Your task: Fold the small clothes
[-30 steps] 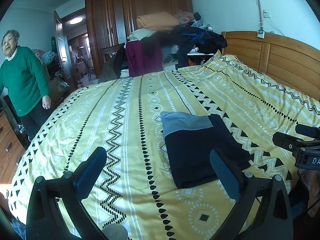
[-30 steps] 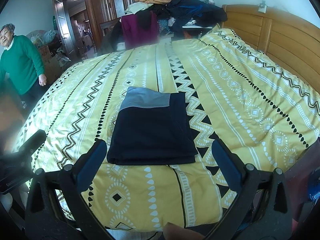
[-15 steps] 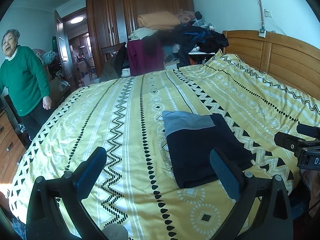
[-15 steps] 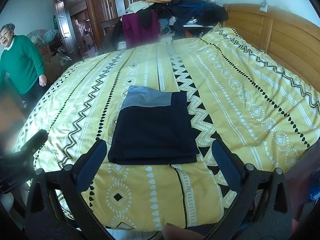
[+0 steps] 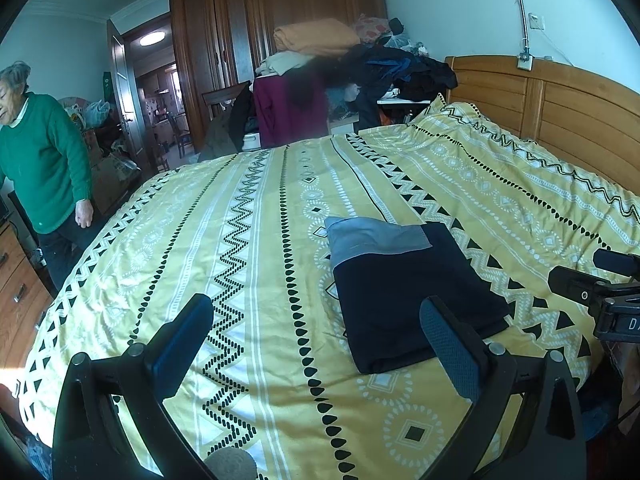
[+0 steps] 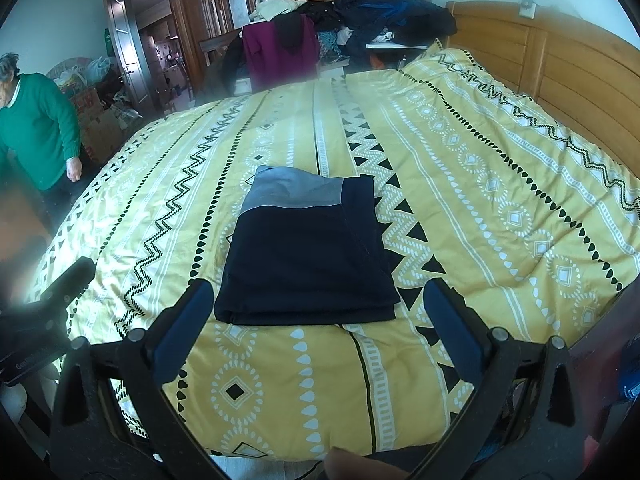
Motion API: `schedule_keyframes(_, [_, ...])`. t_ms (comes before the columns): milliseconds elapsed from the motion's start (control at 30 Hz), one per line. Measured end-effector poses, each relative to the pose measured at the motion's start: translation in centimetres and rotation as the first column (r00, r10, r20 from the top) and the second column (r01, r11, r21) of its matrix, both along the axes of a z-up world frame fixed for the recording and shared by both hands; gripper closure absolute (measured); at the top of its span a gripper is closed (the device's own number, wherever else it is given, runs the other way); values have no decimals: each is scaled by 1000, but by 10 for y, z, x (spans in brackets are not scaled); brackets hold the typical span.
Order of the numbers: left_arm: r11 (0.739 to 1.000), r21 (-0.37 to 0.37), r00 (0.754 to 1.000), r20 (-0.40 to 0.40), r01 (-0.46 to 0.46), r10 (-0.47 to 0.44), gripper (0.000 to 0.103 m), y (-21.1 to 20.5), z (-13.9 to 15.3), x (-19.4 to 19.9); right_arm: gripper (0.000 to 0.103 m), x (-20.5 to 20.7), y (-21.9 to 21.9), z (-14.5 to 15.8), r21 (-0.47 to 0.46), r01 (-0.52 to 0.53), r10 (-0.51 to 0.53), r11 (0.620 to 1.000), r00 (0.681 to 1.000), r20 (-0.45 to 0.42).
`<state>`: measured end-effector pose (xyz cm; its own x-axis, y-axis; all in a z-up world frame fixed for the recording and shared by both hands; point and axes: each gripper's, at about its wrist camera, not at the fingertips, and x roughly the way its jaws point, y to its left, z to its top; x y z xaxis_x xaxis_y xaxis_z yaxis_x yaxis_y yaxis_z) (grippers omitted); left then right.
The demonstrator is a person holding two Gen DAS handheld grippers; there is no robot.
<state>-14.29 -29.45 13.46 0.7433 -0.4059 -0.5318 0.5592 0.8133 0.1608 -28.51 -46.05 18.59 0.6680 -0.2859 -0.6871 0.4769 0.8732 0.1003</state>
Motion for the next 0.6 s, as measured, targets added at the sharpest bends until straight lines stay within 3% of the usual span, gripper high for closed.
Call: schedule_keyframes(600, [1000,3,1000,11,17,-17,0,-11,0,3,0,-1,-4,-1,18,9,-9,1000,1000,5])
